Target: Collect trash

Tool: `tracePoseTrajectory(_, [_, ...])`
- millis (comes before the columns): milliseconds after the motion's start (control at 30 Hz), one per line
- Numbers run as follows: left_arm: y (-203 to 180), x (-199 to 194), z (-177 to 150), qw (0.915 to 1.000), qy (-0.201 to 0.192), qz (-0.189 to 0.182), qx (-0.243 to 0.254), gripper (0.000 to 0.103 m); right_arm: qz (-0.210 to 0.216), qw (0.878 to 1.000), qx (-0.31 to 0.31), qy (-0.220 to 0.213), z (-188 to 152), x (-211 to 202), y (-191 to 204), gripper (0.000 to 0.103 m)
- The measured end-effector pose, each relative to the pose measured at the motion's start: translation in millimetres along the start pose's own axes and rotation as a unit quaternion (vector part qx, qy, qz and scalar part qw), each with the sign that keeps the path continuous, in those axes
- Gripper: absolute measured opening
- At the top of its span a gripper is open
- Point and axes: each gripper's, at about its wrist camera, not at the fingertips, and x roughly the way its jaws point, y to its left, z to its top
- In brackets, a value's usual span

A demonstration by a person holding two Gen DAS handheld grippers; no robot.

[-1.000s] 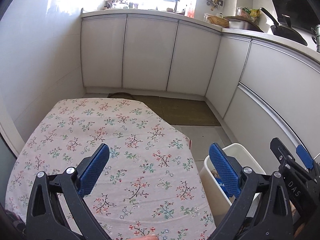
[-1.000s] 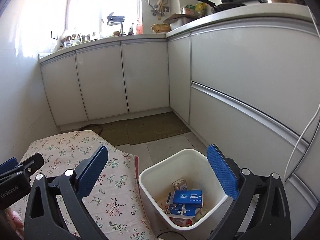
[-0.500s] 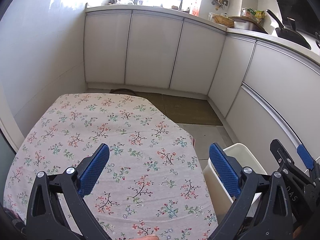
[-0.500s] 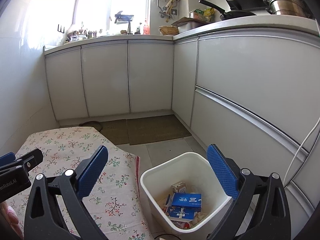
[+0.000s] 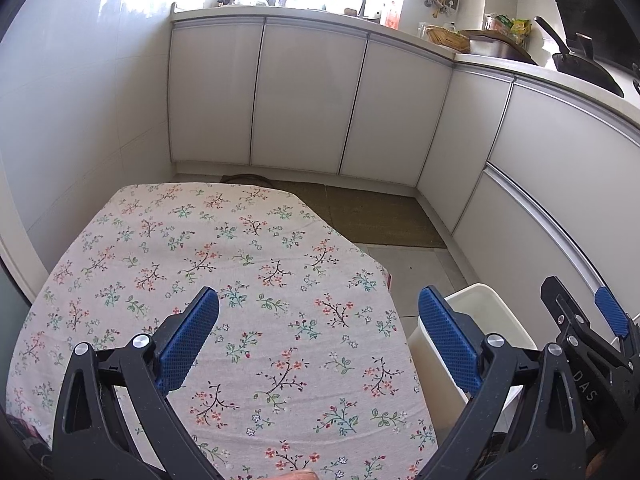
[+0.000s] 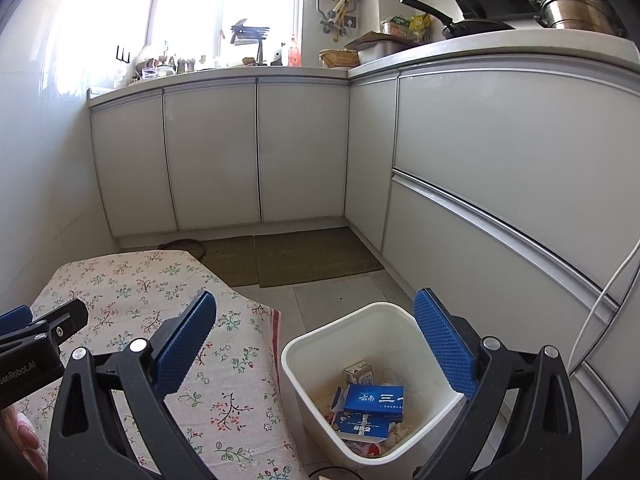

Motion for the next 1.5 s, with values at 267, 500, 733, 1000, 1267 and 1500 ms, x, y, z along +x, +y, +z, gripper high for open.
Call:
tracePoseTrajectory(267, [0.3,1.6,-2.4,1.0,0.002,-0.001,0.0,0.096,0.0,1.0,0.0,0.001,-0.4,1.0,2.0,0.096])
tracePoseTrajectory(500, [0.4,1.9,-1.9,1.0,0.003,-0.001,0.0,0.096,0.0,1.0,-0.001,0.003,-1.5,1.9,2.7,0.096])
tracePoseTrajectory(733, [-0.1,3.2,-2.6,1.0,0.005,0.002,0.002,0.096,0.001,1.0,-0.002,0.007,-3.0,2.6,4.5,0.096])
tracePoseTrajectory(1000, [-2.7,2.0,-3.7,0.9998,-0.002,-0.017,0.01,0.089,0.001,1.0,-0.003,0.014,-3.6,4.7,5.1,0.096])
tracePoseTrajectory(1267, [-7.6,3.1,-4.8,0.9992,-0.003,-0.035,0.019,0.078,0.001,1.0,-0.003,0.018,-4.7,5.5,4.4,0.096])
tracePoseTrajectory(1500, [-3.1,3.8,-2.3,0.9997,0.002,-0.025,0.004,0.096,-0.002,1.0,0.001,0.013,-4.6,4.0,3.8,0.096])
